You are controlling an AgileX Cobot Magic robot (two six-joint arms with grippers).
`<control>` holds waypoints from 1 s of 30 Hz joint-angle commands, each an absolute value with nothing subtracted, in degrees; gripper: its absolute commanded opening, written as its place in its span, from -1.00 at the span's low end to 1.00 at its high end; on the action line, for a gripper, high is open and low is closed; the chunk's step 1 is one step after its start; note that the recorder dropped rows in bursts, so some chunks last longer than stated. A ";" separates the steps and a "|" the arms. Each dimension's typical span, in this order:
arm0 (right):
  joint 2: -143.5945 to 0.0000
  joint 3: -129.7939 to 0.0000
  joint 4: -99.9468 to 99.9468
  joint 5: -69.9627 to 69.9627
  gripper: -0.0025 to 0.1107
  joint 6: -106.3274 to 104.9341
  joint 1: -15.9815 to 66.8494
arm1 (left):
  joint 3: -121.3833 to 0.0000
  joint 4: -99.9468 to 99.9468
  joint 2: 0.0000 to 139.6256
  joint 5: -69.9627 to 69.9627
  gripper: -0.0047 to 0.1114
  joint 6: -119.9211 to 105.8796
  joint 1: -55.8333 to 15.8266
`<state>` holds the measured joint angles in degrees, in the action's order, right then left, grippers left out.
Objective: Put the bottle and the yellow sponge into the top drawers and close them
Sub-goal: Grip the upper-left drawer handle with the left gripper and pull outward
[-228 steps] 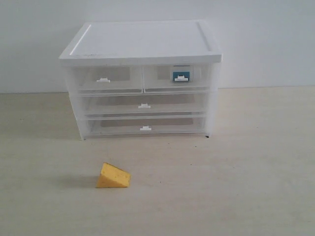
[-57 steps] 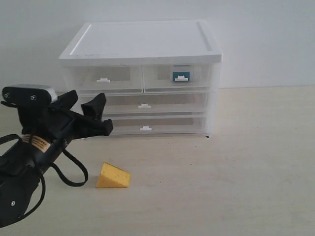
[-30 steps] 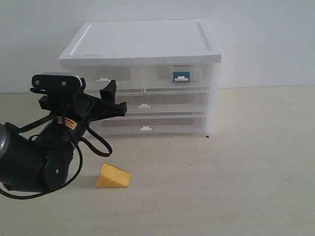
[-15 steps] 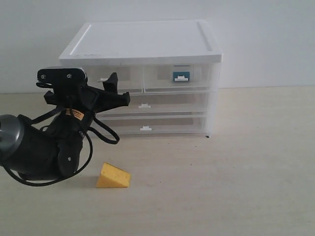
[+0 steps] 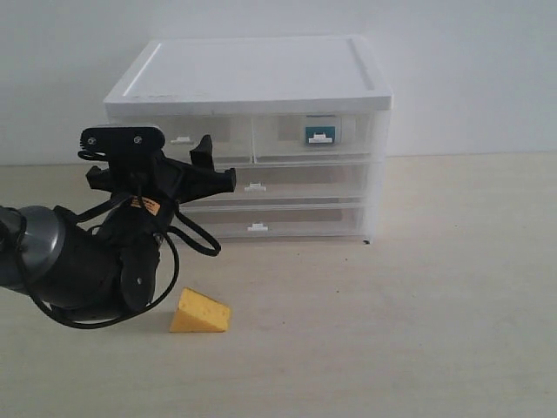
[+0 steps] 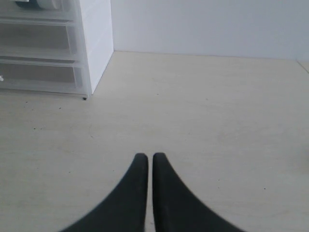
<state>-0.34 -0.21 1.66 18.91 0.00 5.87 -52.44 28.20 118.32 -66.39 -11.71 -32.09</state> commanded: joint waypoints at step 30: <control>0.00 0.00 1.78 18.36 -0.93 0.00 5.79 | -39.32 36.08 107.77 -69.96 -0.84 -17.60 -42.72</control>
<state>-0.34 -0.21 1.66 18.91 0.00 5.87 -40.43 38.69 109.38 -67.70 -16.59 -41.88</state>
